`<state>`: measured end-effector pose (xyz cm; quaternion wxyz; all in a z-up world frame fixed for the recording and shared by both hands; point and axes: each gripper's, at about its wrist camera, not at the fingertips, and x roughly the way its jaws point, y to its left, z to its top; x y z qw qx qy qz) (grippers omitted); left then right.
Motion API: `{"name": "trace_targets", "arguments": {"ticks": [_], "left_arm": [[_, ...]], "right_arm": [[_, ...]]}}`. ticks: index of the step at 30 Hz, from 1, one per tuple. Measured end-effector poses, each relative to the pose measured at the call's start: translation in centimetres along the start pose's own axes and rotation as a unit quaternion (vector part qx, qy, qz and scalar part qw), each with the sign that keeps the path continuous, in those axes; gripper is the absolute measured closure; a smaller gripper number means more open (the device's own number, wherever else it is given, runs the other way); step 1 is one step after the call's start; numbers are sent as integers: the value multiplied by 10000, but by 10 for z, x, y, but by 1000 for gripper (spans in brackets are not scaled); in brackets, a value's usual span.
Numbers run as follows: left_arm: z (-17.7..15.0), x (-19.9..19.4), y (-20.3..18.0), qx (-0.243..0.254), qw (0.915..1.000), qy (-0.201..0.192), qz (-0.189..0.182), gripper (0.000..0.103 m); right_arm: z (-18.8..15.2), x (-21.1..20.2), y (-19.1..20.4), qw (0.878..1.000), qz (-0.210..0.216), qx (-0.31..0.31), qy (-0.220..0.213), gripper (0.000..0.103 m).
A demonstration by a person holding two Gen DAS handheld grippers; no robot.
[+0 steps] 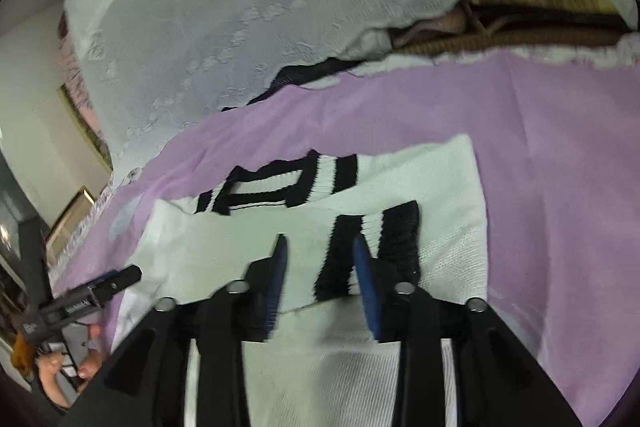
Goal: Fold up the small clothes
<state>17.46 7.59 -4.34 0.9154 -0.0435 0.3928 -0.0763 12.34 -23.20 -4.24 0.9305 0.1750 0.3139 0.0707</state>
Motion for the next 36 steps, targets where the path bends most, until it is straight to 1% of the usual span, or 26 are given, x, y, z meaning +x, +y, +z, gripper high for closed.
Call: {"name": "trace_targets", "arguments": {"ticks": [1, 3, 4, 5, 8, 11, 13, 15, 17, 20, 21, 23, 24, 26, 28, 30, 31, 33, 36], "left_arm": [[-2, 2, -3, 83, 9999, 77, 125, 5], [-10, 23, -7, 281, 9972, 528, 443, 4], [-11, 30, -12, 419, 9962, 536, 538, 4], [-10, 27, -14, 459, 9961, 500, 568, 4], [-14, 22, -12, 394, 9968, 437, 545, 4], [-23, 5, -9, 206, 9988, 333, 290, 4], [-33, -6, -8, 117, 9994, 318, 120, 4], [-40, -15, -8, 71, 9996, 287, 4, 4], [-49, -25, -8, 3, 9992, 309, -250, 4], [-63, -35, -8, -83, 9966, 432, -696, 4], [-68, -36, -8, -96, 9959, 492, -754, 4], [-78, -36, -10, -32, 9956, 639, -688, 4], [-82, -37, -10, -3, 9957, 669, -646, 4], [-92, -44, -11, 4, 9956, 679, -645, 5], [-101, -51, -10, 11, 9949, 698, -724, 5], [-111, -60, -10, 26, 9934, 736, -881, 5], [-119, -66, -12, 98, 9926, 751, -946, 5], [-129, -73, -14, 214, 9917, 765, -1011, 5], [-146, -91, -12, 293, 9895, 721, -1215, 5]], "right_arm": [[-2, 3, 2, 9999, -73, -85, 109, 62], [-8, 18, 0, 9983, -270, -117, 496, 60], [-9, 22, -5, 9980, -190, -24, 603, 60], [-8, 19, -8, 9982, -116, 47, 578, 60], [-12, 11, -14, 9985, 36, 171, 522, 60], [-20, -3, -17, 9987, -30, 288, 408, 57], [-26, -13, -17, 9988, -31, 340, 358, 57], [-30, -23, -14, 9992, -103, 260, 295, 57], [-37, -31, -6, 9992, -164, 48, 349, 57], [-48, -39, 1, 9987, -82, -82, 487, 56], [-54, -42, 2, 9981, -30, -98, 599, 52], [-63, -44, 1, 9963, 75, -83, 855, 46], [-67, -46, -1, 9957, 125, -59, 918, 46], [-75, -60, -5, 9958, 188, 7, 897, 46], [-88, -73, -12, 9947, 283, 96, 980, 45], [-100, -85, -9, 9950, 272, -62, 962, 45], [-108, -95, -4, 9947, 174, -286, 972, 45], [-120, -107, 3, 9938, 131, -533, 965, 38], [-136, -131, 8, 9937, 219, -651, 889, 35]]}}
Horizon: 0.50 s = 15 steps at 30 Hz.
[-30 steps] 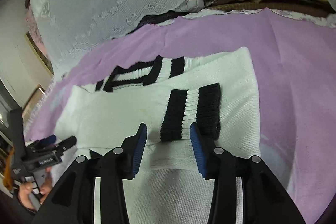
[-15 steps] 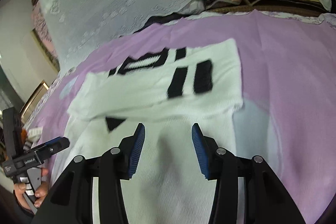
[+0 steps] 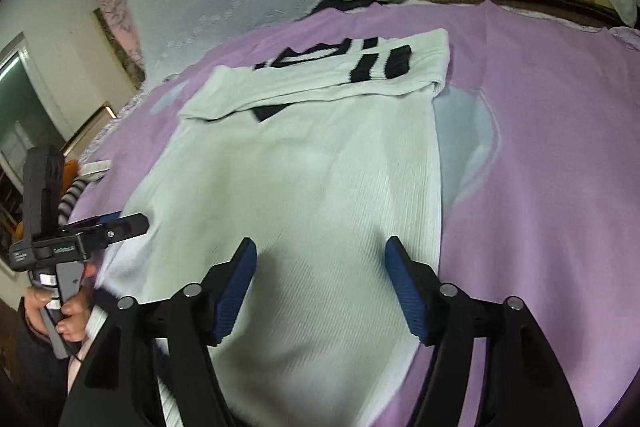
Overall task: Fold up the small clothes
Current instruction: 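Move both grippers to the black-striped hem of the sweater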
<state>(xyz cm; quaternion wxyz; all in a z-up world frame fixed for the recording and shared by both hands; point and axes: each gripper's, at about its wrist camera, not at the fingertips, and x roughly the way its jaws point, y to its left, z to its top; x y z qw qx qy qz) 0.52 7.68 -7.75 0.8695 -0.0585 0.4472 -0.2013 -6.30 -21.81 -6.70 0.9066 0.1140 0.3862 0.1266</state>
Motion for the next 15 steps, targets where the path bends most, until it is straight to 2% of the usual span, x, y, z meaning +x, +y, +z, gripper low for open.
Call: {"name": "trace_targets", "arguments": {"ticks": [6, 11, 15], "left_arm": [[-33, -32, 7, -57, 9986, -51, -529, 5], [-64, -58, 10, 145, 9950, 55, -991, 5], [-77, -63, 3, 280, 9909, 163, -1307, 5]], "right_arm": [[-30, -46, -17, 9978, 370, 449, -329, 35], [-57, -67, -56, 9826, 1095, 1466, -333, 35], [-65, -71, -53, 9799, 1365, 1431, -242, 35]]}}
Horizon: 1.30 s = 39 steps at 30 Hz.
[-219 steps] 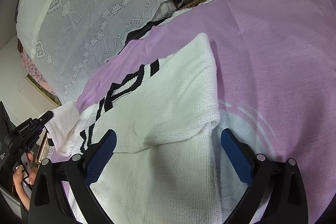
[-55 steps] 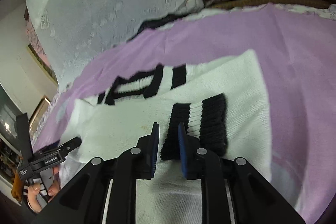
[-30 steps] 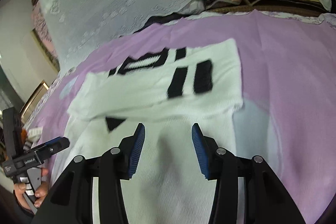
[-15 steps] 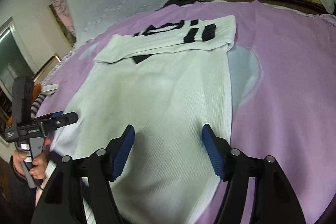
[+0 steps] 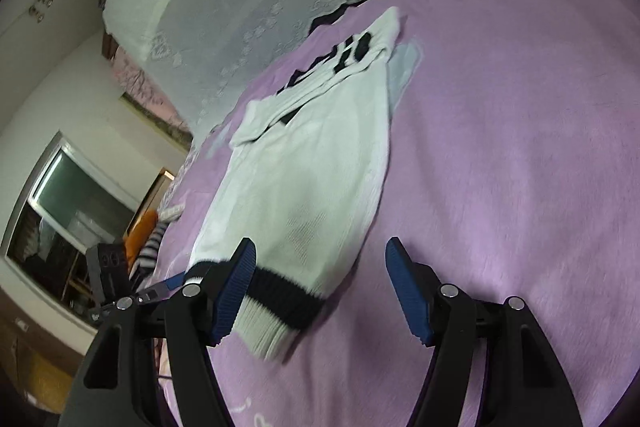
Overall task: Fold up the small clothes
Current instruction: 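Move both grippers to the black-striped hem of the sweater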
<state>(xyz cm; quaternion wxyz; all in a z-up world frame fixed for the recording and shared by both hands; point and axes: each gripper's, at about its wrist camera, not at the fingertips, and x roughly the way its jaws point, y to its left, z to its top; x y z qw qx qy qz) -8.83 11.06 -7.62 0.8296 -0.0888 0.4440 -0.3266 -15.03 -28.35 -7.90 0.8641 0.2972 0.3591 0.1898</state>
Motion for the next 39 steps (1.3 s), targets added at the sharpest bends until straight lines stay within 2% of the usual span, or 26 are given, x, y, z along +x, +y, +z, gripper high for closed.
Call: {"name": "trace_targets", "arguments": {"ticks": [3, 6, 8, 10, 12, 13, 18, 21, 23, 26, 27, 28, 30, 31, 32, 35, 37, 39], "left_arm": [[-4, 5, -5, 21, 9988, 90, -481, 5], [-2, 9, 4, -208, 9943, 91, -1042, 5], [2, 7, 18, -546, 9872, -4, -1497, 5], [2, 2, 28, -854, 9806, -72, -1763, 8], [-1, -3, 32, -1021, 9776, -64, -1838, 14], [-2, -4, 32, -1046, 9771, -57, -1850, 14], [1, 7, 20, -957, 9796, 0, -1765, 8], [11, 14, 23, -1235, 9701, -124, -2085, 9], [20, 5, 25, -1352, 9613, -473, -2355, 9], [22, -33, 16, -885, 9632, -1280, -2192, 9], [21, -37, 13, -782, 9650, -1337, -2114, 8], [20, -35, 11, -717, 9707, -1189, -1961, 8], [17, -15, 18, -1011, 9777, -719, -1695, 8], [11, -4, 27, -1278, 9765, -497, -1662, 11], [9, -3, 30, -1333, 9758, -519, -1652, 18], [10, -10, 30, -1455, 9745, -436, -1651, 18], [11, -1, 27, -1582, 9750, 42, -1560, 18], [10, 14, 17, -1608, 9772, 535, -1280, 17]], "right_arm": [[-7, 3, 10, 9995, 122, -180, 218, 35], [-11, 7, 15, 9985, 269, -228, 421, 35], [-11, 7, 14, 9983, 306, -160, 476, 36], [-11, 4, 11, 9982, 362, -62, 469, 36], [-13, 2, 9, 9981, 399, -6, 463, 36], [-14, 0, 8, 9981, 406, 9, 472, 36], [-14, 4, 10, 9979, 340, -55, 548, 35], [-13, 4, 9, 9979, 358, -18, 546, 35], [-13, 3, 9, 9979, 375, 17, 535, 35], [-13, 3, 8, 9979, 377, 18, 522, 35], [-13, 3, 8, 9979, 376, 13, 522, 35], [-12, 3, 8, 9979, 374, 10, 520, 35], [-12, 4, 7, 9980, 367, 13, 515, 35], [-12, 4, 7, 9980, 362, 11, 510, 35], [-12, 3, 7, 9981, 351, 13, 506, 35], [-12, 3, 7, 9981, 324, 12, 519, 35], [-11, 4, 9, 9982, 282, -9, 538, 35], [-11, 5, 10, 9982, 248, -22, 554, 35]]}}
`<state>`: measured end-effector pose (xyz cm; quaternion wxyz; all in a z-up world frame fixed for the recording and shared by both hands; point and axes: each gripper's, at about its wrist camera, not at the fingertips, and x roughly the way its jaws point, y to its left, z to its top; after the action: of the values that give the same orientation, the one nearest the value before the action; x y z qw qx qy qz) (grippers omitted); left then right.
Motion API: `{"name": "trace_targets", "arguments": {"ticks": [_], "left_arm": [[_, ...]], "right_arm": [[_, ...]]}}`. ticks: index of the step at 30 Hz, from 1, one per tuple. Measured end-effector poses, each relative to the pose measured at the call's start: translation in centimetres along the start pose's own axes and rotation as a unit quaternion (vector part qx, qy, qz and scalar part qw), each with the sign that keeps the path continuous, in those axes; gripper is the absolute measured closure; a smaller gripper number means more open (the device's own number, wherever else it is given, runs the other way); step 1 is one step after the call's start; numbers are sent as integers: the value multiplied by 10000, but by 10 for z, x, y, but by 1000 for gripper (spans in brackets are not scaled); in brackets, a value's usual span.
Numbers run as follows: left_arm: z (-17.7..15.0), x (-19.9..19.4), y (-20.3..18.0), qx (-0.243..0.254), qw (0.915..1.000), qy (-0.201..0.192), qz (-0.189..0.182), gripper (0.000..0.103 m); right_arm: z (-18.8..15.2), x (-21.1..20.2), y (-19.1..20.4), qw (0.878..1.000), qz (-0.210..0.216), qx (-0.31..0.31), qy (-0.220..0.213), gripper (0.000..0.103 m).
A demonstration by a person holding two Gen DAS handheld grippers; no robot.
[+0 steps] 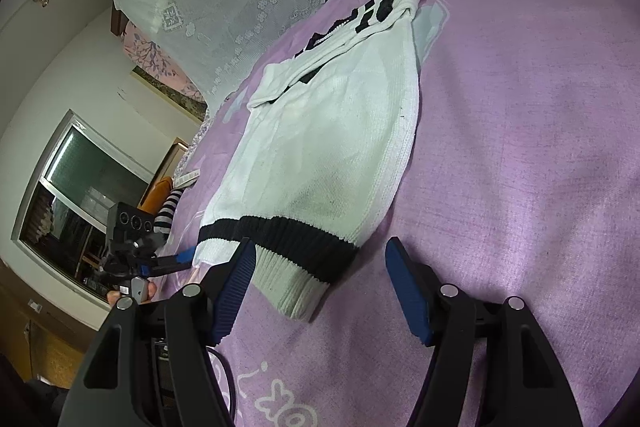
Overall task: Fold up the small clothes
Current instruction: 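Move both grippers to the black-striped hem of the sweater, then grasp the striped hem with the right gripper while the left gripper grasps it too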
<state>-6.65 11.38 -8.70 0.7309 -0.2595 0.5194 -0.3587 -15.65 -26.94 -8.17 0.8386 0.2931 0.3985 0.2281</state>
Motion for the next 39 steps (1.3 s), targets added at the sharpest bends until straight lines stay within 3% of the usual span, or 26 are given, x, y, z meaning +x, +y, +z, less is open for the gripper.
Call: {"name": "trace_targets", "arguments": {"ticks": [3, 6, 10, 13, 15, 17, 20, 23, 25, 26, 27, 30, 31, 35, 37, 39], "left_arm": [[2, 11, -7, -40, 9995, 132, 271, 4], [17, 22, -5, -264, 9991, 109, 322, 4], [30, 22, 5, -274, 9988, -346, -202, 5], [22, 16, 7, -64, 9980, -560, -275, 17], [15, 12, 11, 15, 9981, -609, -115, 39], [13, 10, 16, 8, 9981, -605, -116, 46], [14, 13, 16, 43, 9985, -533, -85, 45], [21, 21, 9, 215, 9987, -469, 42, 37], [19, 21, 7, 271, 9984, -482, 144, 36], [17, 18, 8, 268, 9982, -520, 146, 39], [15, 15, 10, 241, 9980, -565, 155, 48], [7, 7, 22, 77, 9974, -688, 196, 70], [6, 6, 24, 58, 9974, -693, 174, 70], [8, 11, 19, 256, 9972, -581, 384, 69], [11, 12, 17, 256, 9976, -558, 305, 58], [11, 13, 14, 278, 9978, -558, 203, 41]], "right_arm": [[1, -1, 0, 10000, -43, 10, 69, 35], [6, 7, 4, 9995, -207, -58, 233, 35], [13, 15, 5, 9992, -307, -98, 253, 36], [13, 16, 1, 9995, -287, 10, 138, 44], [12, 17, 0, 9995, -310, 34, 105, 48], [9, 17, 1, 9997, -192, 67, 135, 48], [7, 20, 4, 9997, -191, 53, 162, 48], [12, 29, 8, 9997, -134, 96, 175, 49], [12, 32, 11, 9997, -191, 71, 101, 60], [11, 31, 10, 9998, -187, 81, 47, 75], [9, 29, 9, 9999, -141, 95, -29, 79], [6, 18, 10, 9997, -41, 16, -258, 80], [6, 18, 11, 9997, -33, -18, -260, 80], [8, 29, 5, 9999, -23, 122, 30, 79], [8, 28, 4, 9999, 45, 155, 49, 78], [7, 30, 6, 9999, 35, 134, 75, 72]]}}
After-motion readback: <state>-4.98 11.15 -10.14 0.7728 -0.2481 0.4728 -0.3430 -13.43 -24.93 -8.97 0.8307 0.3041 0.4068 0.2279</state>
